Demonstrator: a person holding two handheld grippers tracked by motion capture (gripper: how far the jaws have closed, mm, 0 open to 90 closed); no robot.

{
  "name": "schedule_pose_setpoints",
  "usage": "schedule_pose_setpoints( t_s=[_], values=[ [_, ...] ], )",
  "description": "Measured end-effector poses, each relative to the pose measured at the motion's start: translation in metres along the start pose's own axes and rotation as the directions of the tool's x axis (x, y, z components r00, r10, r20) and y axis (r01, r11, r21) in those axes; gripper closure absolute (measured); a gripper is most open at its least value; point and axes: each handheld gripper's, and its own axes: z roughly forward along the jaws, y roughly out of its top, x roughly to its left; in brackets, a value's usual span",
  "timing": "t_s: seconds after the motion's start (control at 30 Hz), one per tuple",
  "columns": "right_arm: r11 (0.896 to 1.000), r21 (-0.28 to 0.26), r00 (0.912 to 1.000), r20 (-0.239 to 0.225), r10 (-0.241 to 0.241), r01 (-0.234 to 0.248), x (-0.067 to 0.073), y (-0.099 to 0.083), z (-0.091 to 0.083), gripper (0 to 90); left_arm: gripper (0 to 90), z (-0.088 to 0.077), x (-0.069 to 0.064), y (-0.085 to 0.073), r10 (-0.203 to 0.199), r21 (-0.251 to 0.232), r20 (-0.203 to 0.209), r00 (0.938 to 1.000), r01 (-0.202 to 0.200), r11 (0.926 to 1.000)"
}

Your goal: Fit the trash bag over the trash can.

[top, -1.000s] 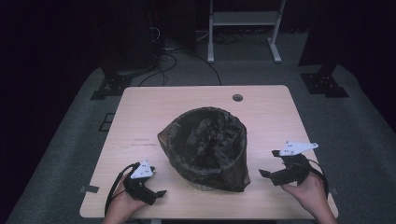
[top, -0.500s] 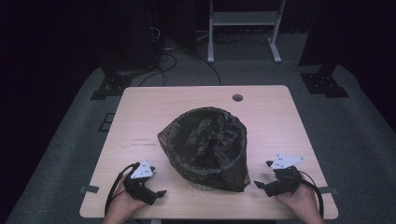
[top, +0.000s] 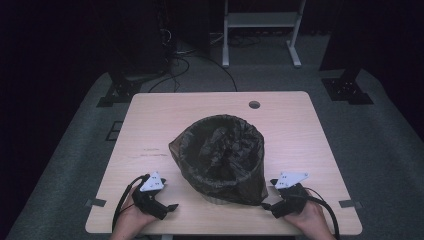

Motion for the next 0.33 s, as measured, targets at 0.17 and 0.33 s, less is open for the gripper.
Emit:
schedule_pose_setpoints(
  t_s=[0.17,0.33],
  values=[
    [1.0,-0.004,0.9999,-0.013,-0.011,0.011,0.0017,0.0,0.0046,10.1,0.0,0.0,0.0,0.0,0.001,0.001,0.0,1.0,-0.001,1.0],
    [1.0,-0.022,0.9998,-0.017,-0.01,0.01,0.0018,-0.0021,0.0047,10.1,0.0,0.0,0.0,0.0,0.001,0.001,0.0,1.0,-0.001,1.0]
  ],
)
